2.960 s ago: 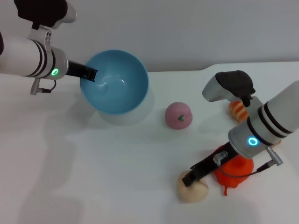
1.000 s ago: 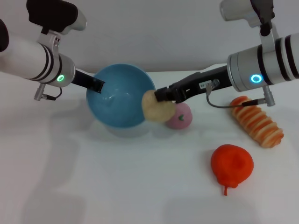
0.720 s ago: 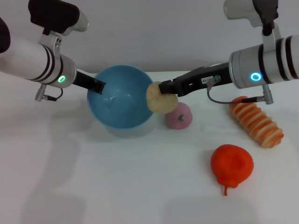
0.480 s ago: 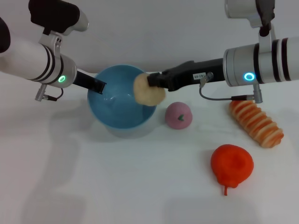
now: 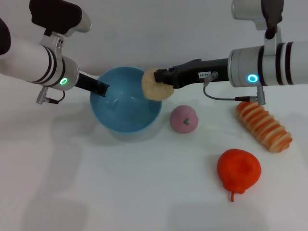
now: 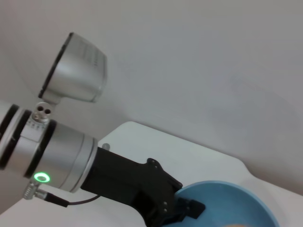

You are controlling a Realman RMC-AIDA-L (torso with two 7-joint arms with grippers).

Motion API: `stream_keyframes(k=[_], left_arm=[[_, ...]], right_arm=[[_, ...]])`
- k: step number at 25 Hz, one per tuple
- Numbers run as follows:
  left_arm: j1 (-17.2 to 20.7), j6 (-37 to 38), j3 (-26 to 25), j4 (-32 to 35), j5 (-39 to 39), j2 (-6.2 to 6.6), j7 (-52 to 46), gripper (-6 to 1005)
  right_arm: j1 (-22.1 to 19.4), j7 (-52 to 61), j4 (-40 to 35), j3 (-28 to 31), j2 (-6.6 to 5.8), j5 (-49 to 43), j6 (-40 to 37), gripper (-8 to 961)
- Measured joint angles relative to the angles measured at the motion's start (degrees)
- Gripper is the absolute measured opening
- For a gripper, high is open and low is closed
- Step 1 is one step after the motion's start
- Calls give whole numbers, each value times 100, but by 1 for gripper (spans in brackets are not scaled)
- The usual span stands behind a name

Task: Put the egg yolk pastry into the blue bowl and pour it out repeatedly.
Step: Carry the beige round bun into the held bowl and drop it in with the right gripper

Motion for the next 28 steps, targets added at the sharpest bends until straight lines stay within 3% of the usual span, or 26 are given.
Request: stream_keyframes(k=[7, 13, 28], left_arm=[[0, 11, 0, 1, -8, 0, 4, -1], [0, -92, 0, 4, -16, 1, 0, -1], [1, -404, 4, -44, -174, -17, 10, -1]], right_arm=[[180, -270, 360, 9, 28, 111, 234, 63], [199, -927, 678, -22, 30, 911, 270, 69], [344, -934, 968, -62, 31, 954, 221, 84]])
